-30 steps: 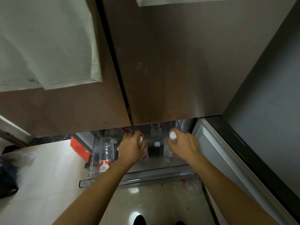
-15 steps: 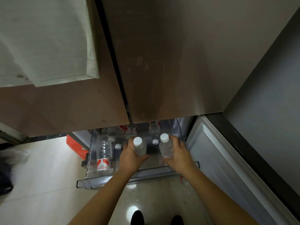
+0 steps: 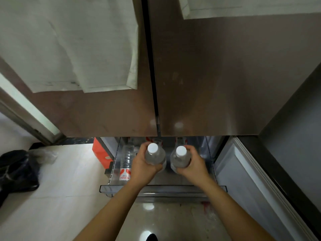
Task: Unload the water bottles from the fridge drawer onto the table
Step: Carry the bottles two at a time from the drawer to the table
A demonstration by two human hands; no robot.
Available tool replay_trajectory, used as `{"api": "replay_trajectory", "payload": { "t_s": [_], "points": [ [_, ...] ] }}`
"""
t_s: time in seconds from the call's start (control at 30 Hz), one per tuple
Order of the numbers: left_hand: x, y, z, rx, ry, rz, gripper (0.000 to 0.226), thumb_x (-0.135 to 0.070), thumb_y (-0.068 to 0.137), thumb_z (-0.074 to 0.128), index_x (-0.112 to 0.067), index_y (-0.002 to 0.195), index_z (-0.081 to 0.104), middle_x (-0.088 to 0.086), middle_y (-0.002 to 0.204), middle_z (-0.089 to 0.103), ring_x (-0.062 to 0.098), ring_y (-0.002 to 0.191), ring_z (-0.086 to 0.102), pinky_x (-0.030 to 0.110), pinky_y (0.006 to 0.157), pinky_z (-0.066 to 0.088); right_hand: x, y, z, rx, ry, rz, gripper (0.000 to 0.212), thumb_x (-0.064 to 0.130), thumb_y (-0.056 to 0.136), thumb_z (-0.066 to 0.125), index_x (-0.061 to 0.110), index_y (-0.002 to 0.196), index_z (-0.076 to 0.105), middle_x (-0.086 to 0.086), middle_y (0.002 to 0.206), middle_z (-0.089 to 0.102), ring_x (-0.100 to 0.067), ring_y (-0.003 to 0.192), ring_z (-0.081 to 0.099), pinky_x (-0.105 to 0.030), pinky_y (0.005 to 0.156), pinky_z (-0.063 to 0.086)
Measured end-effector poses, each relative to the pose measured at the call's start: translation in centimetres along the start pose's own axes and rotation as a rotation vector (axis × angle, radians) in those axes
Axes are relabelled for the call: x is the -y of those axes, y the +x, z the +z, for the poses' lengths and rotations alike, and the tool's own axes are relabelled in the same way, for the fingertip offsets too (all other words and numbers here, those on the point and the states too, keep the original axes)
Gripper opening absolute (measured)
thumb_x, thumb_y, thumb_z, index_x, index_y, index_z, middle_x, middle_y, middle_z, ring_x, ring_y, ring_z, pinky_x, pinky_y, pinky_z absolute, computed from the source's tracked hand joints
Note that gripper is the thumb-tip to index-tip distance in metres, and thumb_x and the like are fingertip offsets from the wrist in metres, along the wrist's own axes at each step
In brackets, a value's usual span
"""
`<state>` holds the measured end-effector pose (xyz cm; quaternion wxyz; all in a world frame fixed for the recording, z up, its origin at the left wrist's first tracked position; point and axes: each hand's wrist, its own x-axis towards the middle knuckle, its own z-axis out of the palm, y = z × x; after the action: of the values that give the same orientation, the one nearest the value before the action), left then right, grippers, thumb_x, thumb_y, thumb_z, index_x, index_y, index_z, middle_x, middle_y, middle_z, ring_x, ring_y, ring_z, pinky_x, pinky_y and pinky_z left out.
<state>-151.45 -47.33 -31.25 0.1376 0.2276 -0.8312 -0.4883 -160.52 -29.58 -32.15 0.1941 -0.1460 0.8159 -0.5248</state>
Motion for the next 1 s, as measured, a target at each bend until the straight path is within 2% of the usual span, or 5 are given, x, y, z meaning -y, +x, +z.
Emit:
{"api": "replay_trajectory", "payload": {
  "t_s": [0.1,0.37,0.53,0.7,1.0],
  "points": [
    [-0.2,-2.1,-1.7,-0.095,-0.038,0.008,0.074,-0.024,0.060,0.088,-0.035,0.124,0.054,-0.008,0.120,0.062,0.011,0.112,0.061,0.037,0.093,0.054,1.4,-0.1,1.5,0.134,0.062,-0.098,0.069,0.003,0.067,0.088,0.037,0.115,0.053,0.017,0.111,0.062,0.002,0.101,0.059,-0.005,0.069,0.048],
    [-2.3,-8.8,-10.7,-0.422,-0.064,-0.022,0.068,-0.027,0.067,0.092,-0.044,0.121,0.055,-0.025,0.115,0.062,0.002,0.110,0.060,0.018,0.089,0.051,7.6,-1.9,7.3,0.426,0.112,-0.303,0.082,0.010,0.063,0.093,0.040,0.128,0.053,0.009,0.133,0.052,0.000,0.116,0.053,-0.015,0.097,0.044],
    [-3.2,-13.6,-17.7,-0.584,-0.143,-0.011,0.075,-0.014,0.067,0.090,-0.036,0.128,0.054,-0.011,0.123,0.064,0.011,0.113,0.062,0.028,0.093,0.053,14.4,-5.7,11.8,0.563,0.188,-0.411,0.080,0.006,0.065,0.092,0.038,0.128,0.054,0.018,0.126,0.061,0.012,0.110,0.057,-0.005,0.084,0.046],
    [-1.6,-21.0,-27.3,-0.730,-0.326,-0.015,0.080,-0.007,0.061,0.091,-0.041,0.123,0.054,-0.012,0.122,0.066,0.010,0.110,0.065,0.036,0.093,0.055,19.6,-11.9,20.2,0.697,0.269,-0.420,0.078,-0.001,0.070,0.087,0.024,0.135,0.052,0.005,0.128,0.067,-0.007,0.118,0.064,-0.029,0.102,0.051],
    [7.9,-39.7,-44.6,-0.902,-0.439,-0.134,0.082,-0.013,0.057,0.088,-0.038,0.128,0.054,-0.006,0.121,0.067,0.018,0.112,0.065,0.045,0.093,0.056,26.9,-27.5,42.4,0.958,0.133,-0.523,0.070,-0.001,0.059,0.081,0.028,0.120,0.060,0.005,0.111,0.074,-0.015,0.103,0.071,-0.040,0.094,0.057]
  ]
}}
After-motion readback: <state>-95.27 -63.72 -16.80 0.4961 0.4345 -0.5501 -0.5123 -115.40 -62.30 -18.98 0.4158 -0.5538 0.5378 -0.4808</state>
